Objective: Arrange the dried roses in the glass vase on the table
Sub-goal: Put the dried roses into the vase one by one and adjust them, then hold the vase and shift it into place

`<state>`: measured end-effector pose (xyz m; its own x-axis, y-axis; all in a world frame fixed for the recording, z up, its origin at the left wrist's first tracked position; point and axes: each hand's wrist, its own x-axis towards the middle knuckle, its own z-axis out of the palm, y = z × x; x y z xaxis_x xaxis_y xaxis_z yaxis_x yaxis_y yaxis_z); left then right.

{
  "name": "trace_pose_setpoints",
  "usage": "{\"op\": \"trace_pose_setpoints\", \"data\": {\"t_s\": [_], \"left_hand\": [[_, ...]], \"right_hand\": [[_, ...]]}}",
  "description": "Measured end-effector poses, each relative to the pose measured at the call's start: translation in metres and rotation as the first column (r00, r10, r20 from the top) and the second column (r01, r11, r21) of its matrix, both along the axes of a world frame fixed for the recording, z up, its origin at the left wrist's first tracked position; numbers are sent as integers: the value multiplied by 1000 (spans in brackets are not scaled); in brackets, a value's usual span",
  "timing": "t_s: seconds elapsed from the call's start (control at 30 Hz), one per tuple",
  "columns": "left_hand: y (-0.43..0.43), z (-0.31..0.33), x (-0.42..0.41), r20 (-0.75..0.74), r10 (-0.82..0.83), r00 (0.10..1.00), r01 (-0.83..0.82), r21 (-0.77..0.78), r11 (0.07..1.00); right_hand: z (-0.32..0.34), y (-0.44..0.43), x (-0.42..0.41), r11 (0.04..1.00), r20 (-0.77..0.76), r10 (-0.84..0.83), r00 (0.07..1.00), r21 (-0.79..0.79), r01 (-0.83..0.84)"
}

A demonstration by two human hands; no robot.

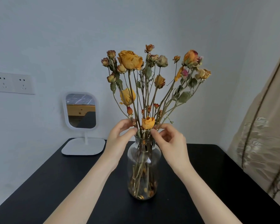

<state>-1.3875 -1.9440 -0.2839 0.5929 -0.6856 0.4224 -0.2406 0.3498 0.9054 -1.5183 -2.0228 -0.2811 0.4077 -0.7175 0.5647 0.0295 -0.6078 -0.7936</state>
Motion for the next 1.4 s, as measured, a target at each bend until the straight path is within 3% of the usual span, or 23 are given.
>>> {"op": "trace_pose_setpoints", "data": {"t_s": [0.23, 0.43, 0.57, 0.77, 0.9, 1.2, 1.4], "left_hand": [[-3, -1, 2, 65, 123, 990, -120, -52, 991], [-2, 0, 2, 95, 133, 987, -128, -52, 990], [-1, -3, 4, 36, 69, 997, -68, -14, 998], [-9, 2, 3, -139, -212, 967, 227, 99, 969], [-15, 2, 4, -118, -200, 973, 211, 88, 973], [-11, -9, 8, -117, -146, 982, 154, 66, 986], [2, -32, 12, -29, -175, 984, 177, 243, 954]], "right_hand": [[0, -1, -2, 1000, 28, 26, 999, -14, -26], [-1, -3, -1, 1000, 16, 18, 1000, -26, -17], [-3, -5, -3, 999, 17, 23, 1000, -31, -22], [-9, -7, -3, 997, 23, 60, 998, 54, -61], [-8, -8, -1, 995, -64, 74, 995, 75, -69], [-12, -9, 1, 992, -61, 100, 993, 85, -95], [-18, -11, -4, 995, -93, 88, 992, 57, -83]]}}
